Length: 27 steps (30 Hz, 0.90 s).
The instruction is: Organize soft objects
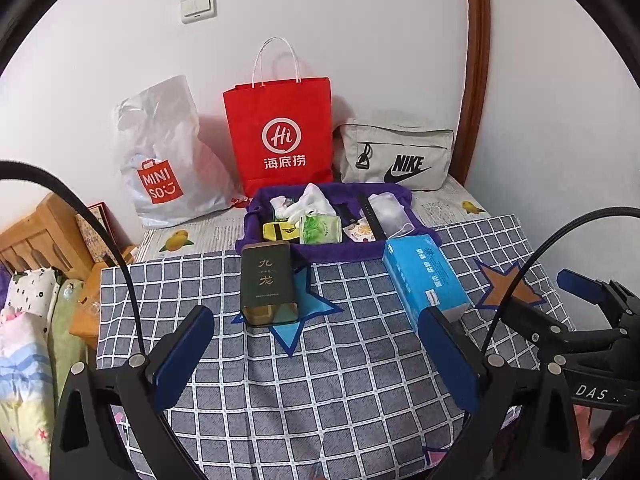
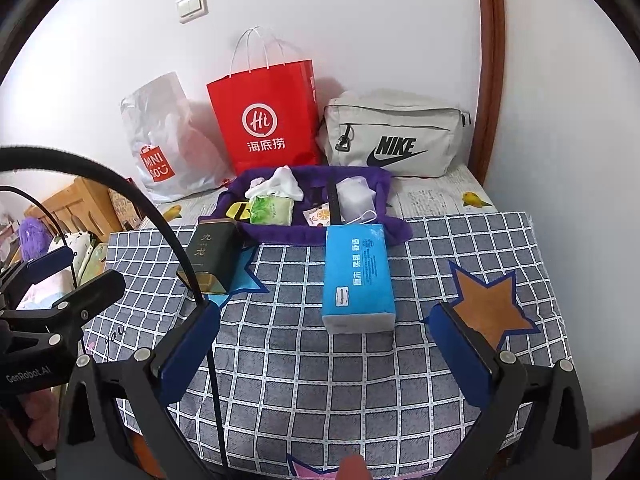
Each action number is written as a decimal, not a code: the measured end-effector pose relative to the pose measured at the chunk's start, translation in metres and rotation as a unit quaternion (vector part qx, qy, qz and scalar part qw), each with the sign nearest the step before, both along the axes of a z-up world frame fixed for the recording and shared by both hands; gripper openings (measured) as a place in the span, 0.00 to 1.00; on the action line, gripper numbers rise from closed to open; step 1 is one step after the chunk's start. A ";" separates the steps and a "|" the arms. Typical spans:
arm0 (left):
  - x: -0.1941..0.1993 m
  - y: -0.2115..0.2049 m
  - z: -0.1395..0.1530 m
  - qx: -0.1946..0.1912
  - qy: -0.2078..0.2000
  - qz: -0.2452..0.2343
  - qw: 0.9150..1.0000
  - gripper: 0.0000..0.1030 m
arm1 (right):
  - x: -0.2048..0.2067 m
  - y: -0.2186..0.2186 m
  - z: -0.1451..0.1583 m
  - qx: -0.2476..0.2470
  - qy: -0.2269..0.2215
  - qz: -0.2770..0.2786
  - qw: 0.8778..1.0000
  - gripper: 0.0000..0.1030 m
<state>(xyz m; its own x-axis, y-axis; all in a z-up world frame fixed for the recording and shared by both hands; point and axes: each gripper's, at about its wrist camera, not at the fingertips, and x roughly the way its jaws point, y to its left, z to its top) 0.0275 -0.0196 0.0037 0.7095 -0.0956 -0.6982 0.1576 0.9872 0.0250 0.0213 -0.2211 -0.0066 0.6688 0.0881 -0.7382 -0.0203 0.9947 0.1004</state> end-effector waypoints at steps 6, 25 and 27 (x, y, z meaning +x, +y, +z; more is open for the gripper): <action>-0.002 0.005 -0.001 -0.007 0.002 0.007 1.000 1.00 | -0.003 0.001 0.001 -0.002 -0.002 0.000 1.000 1.00; -0.002 0.011 -0.007 -0.015 0.011 0.008 1.000 1.00 | -0.006 0.007 0.005 -0.013 -0.008 0.008 1.000 1.00; -0.003 0.011 -0.008 -0.015 0.012 0.009 1.000 1.00 | -0.007 0.008 0.006 -0.013 -0.009 0.009 1.000 1.00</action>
